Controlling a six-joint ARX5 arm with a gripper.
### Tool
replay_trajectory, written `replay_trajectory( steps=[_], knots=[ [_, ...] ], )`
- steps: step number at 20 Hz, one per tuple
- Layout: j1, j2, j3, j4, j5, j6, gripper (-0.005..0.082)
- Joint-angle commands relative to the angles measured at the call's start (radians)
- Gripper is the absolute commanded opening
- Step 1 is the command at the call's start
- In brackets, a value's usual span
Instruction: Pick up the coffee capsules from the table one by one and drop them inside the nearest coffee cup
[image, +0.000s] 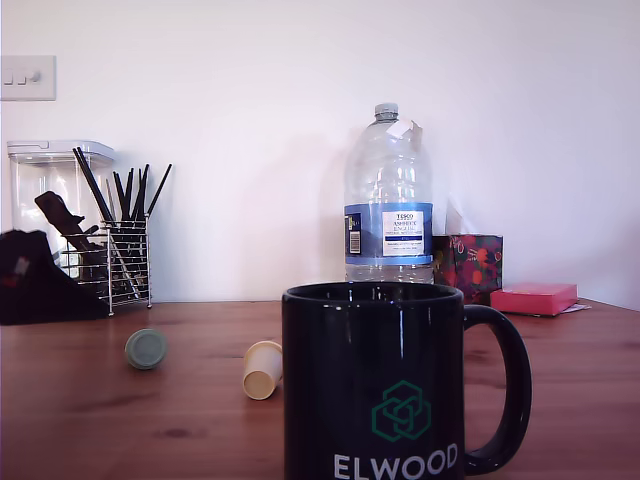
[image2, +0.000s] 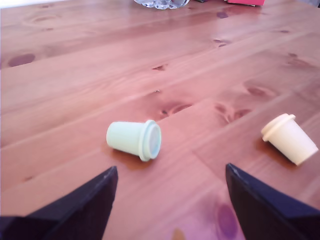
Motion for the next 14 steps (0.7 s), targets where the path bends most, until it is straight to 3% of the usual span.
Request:
replay_trajectory(
  steps=[1,3,7,9,14],
  knots=[
    [0.002,0.049,0.051,0.021,0.011,0.005,0.0629],
    [0.002,0.097,0.098,0.017,0.01,0.005,0.0621],
    [0.003,0.111,0.16,-0.038,-0.093,0.01,0.0622],
    [0.003,0.111,0.183,-0.068,-0.09,0.004,0.0622],
    [-0.011,0.111,0.2,-0.101,-0.08,0.059,0.0628]
  ],
)
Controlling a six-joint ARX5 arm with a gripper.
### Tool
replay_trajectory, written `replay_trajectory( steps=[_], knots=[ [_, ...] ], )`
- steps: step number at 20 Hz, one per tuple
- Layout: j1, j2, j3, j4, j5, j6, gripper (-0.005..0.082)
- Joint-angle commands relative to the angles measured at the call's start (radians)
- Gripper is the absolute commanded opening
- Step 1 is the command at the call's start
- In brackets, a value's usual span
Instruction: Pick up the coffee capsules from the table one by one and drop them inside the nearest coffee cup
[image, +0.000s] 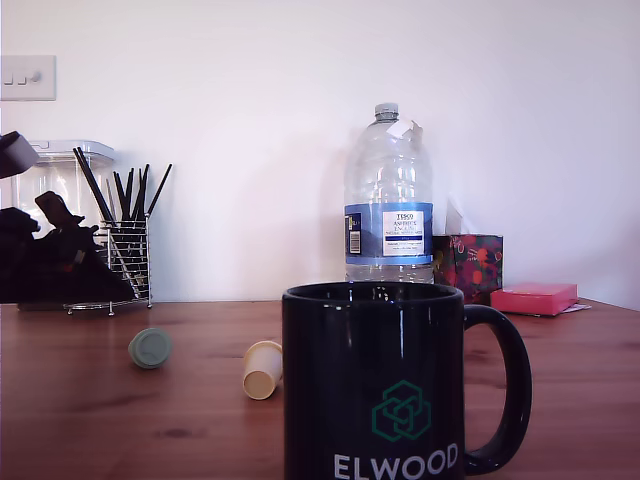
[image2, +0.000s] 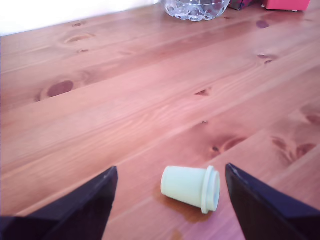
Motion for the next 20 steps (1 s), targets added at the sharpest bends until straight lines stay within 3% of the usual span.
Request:
replay_trajectory(
  steps=[1,4,14,20],
  knots=[
    [-0.014,0.01,-0.006,-0.01,0.001,0.022,0.0645],
    [-0.026,0.019,-0.006,-0.015,-0.025,0.041,0.066],
    [-0.039,0.242,0.127,0.008,0.02,0.029,0.066],
    [-0.039,0.298,0.167,-0.016,0.113,0.01,0.0659]
  ],
)
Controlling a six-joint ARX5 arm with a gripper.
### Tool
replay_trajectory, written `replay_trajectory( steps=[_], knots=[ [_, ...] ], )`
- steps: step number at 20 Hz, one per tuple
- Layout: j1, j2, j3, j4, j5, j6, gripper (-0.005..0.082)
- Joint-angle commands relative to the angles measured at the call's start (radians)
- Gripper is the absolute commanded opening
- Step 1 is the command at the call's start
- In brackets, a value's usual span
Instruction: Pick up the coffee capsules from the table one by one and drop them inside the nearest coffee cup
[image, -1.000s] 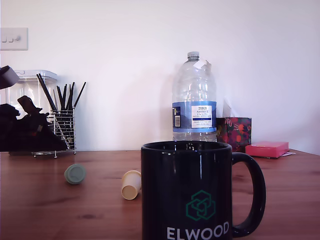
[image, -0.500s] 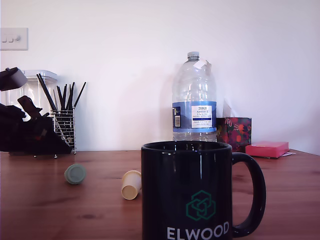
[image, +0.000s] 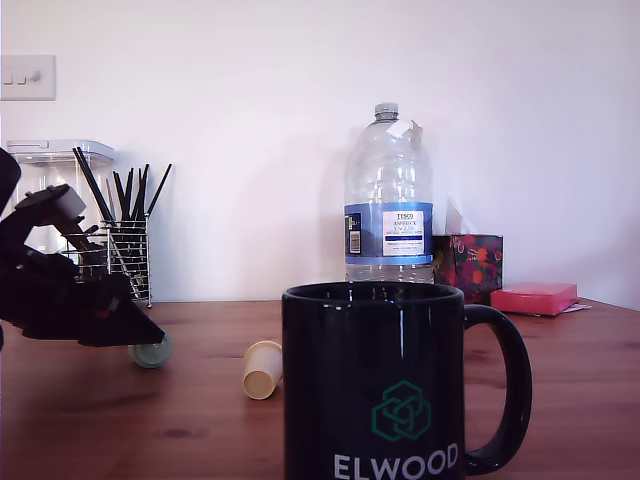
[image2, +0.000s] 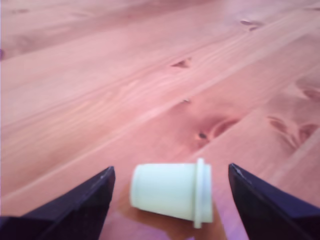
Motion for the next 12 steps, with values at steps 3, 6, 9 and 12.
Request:
replay_trajectory(
  steps=[3,6,9,12],
  knots=[
    [-0.003,0.029,0.008,-0.029,0.023,-0.002,0.0659],
    [-0.003,0.031,0.009,-0.03,0.022,0.0,0.0654],
    [-0.003,0.031,0.01,-0.046,0.012,0.004,0.0585],
    [-0.003,0.031,0.01,-0.062,-0.032,0.021,0.036]
  ],
)
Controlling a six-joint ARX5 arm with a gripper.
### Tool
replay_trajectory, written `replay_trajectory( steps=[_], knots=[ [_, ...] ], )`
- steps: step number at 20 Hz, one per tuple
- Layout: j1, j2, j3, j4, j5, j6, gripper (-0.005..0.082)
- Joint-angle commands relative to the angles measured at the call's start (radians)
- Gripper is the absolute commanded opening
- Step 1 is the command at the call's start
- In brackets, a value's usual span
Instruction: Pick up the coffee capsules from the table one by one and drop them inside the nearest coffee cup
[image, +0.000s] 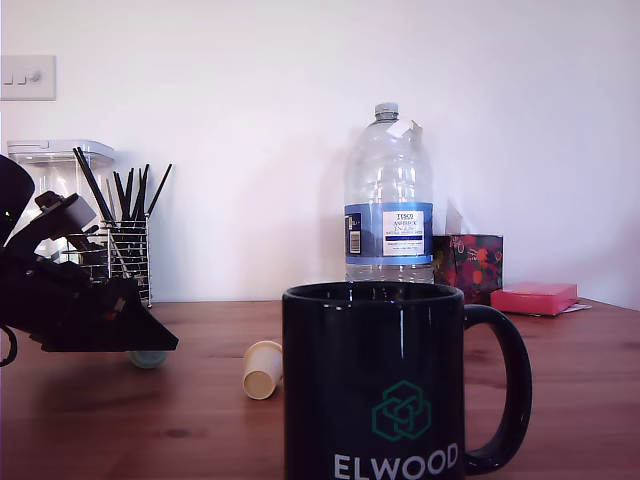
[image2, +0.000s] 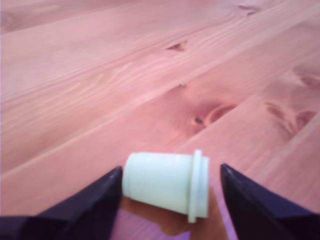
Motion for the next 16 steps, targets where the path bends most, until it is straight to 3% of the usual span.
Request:
replay_trajectory(
  steps=[1,4,11,16],
  knots=[
    [-0.003,0.03,0.001,0.006,-0.025,0.011,0.0309],
    [-0.008,0.03,0.002,0.016,-0.039,0.011,0.0213],
    [-0.046,-0.019,0.001,-0.001,-0.038,-0.007,0.0213],
    [-0.101,-0.164,-0.002,-0.125,-0.038,0.02,0.0213]
  ],
)
